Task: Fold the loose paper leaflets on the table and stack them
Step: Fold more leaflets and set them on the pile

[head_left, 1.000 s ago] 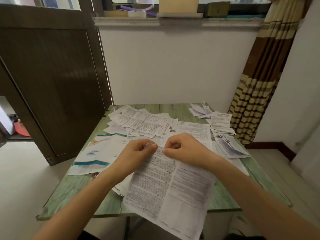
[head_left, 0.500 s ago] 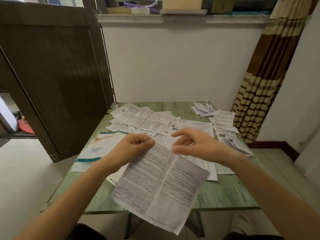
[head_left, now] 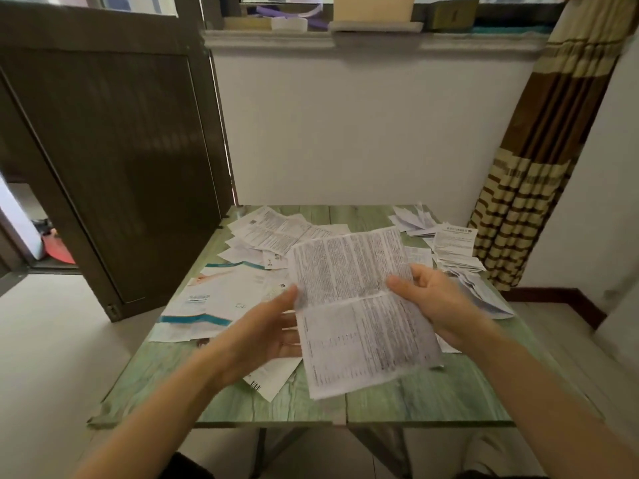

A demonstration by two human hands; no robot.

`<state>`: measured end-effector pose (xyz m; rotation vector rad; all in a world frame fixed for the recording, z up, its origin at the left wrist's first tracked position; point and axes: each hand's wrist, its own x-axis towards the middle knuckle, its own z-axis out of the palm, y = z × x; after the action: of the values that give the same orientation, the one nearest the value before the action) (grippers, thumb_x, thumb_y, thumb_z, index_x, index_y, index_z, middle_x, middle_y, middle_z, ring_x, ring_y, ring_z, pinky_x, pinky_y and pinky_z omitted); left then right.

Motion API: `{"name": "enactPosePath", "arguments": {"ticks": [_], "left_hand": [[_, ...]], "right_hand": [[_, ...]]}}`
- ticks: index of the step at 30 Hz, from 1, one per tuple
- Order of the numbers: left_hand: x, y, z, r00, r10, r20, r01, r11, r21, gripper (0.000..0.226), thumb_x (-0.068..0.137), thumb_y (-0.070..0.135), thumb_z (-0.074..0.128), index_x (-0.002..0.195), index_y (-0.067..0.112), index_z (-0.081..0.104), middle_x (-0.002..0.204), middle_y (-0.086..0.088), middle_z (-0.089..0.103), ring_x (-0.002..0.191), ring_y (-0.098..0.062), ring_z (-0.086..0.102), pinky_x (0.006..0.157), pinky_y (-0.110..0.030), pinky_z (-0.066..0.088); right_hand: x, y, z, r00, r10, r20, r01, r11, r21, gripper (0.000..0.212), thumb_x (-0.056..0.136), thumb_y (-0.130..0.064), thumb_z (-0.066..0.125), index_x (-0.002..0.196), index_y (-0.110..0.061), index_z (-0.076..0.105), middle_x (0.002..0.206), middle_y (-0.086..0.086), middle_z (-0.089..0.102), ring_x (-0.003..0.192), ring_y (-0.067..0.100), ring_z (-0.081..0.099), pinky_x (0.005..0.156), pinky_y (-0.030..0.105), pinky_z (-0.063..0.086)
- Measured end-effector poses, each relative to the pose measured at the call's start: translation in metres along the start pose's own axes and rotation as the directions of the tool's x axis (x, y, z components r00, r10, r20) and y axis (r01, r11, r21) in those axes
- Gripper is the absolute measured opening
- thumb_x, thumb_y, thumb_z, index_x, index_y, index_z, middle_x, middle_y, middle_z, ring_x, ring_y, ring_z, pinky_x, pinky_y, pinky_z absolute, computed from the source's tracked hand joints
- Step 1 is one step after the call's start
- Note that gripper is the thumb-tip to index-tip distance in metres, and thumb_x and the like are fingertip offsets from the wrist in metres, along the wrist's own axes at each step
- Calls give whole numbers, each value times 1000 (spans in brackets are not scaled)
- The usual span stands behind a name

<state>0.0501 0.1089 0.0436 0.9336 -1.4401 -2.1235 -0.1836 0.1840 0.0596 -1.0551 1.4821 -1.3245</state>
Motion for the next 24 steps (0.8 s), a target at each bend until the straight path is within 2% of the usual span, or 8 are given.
{"name": "enactPosePath", "arguments": {"ticks": [3, 7, 11, 14, 17, 20, 22, 24], "left_hand": [[3, -5, 8, 987, 105, -121, -84, 982, 169, 21, 93, 18, 52, 106, 5, 63, 96, -8, 74, 90, -23, 71, 72, -30, 59], [6, -11, 8, 949, 196, -248, -121, 950, 289, 23, 93, 17, 54, 99, -3, 65, 86, -8, 74, 79, -22, 72, 65, -27, 59], [5, -10, 7, 941, 209, -266, -123, 944, 307, 18, 94, 18, 54, 92, 5, 66, 81, -4, 74, 76, -20, 72, 62, -26, 58], [3, -8, 5, 943, 203, -264, -118, 945, 304, 16, 94, 18, 53, 98, 9, 66, 83, 0, 75, 77, -19, 72, 63, -28, 59], [-1, -6, 1, 951, 192, -244, -111, 944, 310, 15, 94, 13, 51, 100, 12, 66, 85, 0, 75, 79, -18, 72, 63, -27, 58], [-4, -3, -3, 946, 215, -240, -127, 933, 338, 24, 94, 4, 48, 88, 13, 70, 84, -3, 74, 75, -17, 71, 59, -25, 56], [-6, 0, -6, 940, 232, -249, -143, 934, 329, 37, 93, -3, 47, 71, 14, 71, 78, -2, 73, 71, -16, 69, 54, -25, 54], [-8, 2, -8, 941, 239, -238, -152, 931, 333, 39, 92, -7, 45, 64, 9, 68, 70, 1, 72, 65, -12, 69, 46, -20, 50]], "right_hand": [[-1, 7, 3, 999, -38, -37, 37, 999, -14, 11, 91, -11, 56, 100, -11, 64, 91, 7, 74, 81, 22, 72, 68, 31, 59], [-4, 12, 0, 999, -28, -39, 28, 1000, -1, 23, 88, -13, 60, 110, -9, 63, 97, 8, 73, 88, 25, 71, 76, 38, 59], [-12, 13, 0, 983, 137, 120, -156, 974, 166, 26, 85, -12, 60, 111, -7, 61, 100, 14, 72, 88, 30, 71, 65, 35, 59], [-14, 18, 1, 954, 212, 211, -241, 962, 127, 30, 84, -12, 60, 113, -5, 61, 104, 14, 71, 94, 29, 70, 71, 36, 59], [-12, 22, 1, 959, 211, 188, -231, 968, 96, 24, 90, -5, 54, 113, -7, 61, 106, 11, 71, 97, 28, 69, 77, 36, 59], [-12, 21, 3, 968, 175, 178, -190, 979, 71, 18, 92, 0, 48, 97, -6, 65, 102, 15, 69, 92, 30, 67, 67, 32, 57], [-11, 22, 3, 974, 156, 161, -167, 984, 54, 34, 94, 2, 44, 73, -11, 68, 98, 13, 66, 89, 27, 64, 63, 32, 52], [-12, 22, 2, 969, 171, 178, -177, 984, 19, 42, 95, 3, 43, 65, -12, 66, 98, 10, 66, 84, 22, 67, 59, 29, 51]]}}
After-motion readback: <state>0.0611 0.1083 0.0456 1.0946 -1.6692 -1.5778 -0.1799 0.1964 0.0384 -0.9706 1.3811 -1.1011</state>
